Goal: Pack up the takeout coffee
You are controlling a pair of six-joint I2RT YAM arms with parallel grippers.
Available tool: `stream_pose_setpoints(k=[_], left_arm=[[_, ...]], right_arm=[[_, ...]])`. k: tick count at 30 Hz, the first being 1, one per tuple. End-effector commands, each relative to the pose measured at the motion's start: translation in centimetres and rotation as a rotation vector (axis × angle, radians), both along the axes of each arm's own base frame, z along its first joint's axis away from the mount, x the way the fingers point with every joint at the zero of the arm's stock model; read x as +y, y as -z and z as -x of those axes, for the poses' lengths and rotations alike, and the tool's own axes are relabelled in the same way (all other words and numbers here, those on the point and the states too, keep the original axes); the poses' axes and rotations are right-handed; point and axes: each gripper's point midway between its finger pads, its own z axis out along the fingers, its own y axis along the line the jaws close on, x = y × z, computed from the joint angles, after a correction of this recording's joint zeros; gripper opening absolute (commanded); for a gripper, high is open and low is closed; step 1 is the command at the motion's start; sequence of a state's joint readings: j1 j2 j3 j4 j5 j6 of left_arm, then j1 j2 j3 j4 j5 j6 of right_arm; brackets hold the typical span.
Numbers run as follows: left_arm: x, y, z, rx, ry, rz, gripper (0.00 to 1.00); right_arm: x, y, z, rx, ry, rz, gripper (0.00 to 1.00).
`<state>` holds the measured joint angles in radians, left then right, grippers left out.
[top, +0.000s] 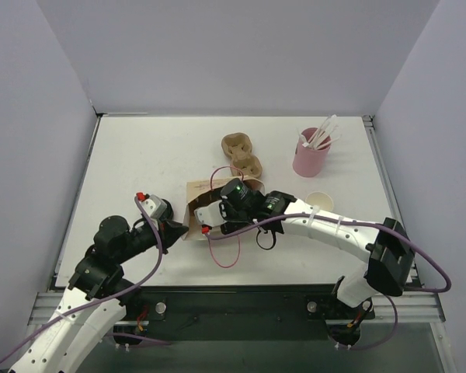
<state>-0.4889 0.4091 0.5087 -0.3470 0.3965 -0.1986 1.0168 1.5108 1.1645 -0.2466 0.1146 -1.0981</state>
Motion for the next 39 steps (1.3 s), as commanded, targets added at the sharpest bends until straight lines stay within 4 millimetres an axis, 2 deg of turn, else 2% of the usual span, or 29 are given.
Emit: stream_pose_setpoints(k=[1,9,29,32,39], left_arm=[[-0.1,-2.0,-0.4,-0.072,-0.008,0.038,0.0],[-0.2,-2.6,-0.3,-0.075,-0.009,0.07,0.0],[-0.2,-2.3,-0.1,-0.065,-0.009,0.073,0.0],[-0.2,-2.2,-0.1,-0.06,-0.008,0.068,0.0],[-0.2,-2.2,-0.1,-0.065,-0.008,0.068,0.0]], right_arm=[[-0.1,0.8,-1.1,-0.007,0.022,0.006,0.4],[-0.3,2.0,-1.3,0.004,0.053,-0.02,0.4],[-1.0,4.2,-2.5,0.064,0.137,-0.058,0.4],[-1.0,3.5,-2.9,0.048,0.151,-0.064,0.4],[0.1,-1.7,-3.5,0.018,0.176,-0.167,0.39]])
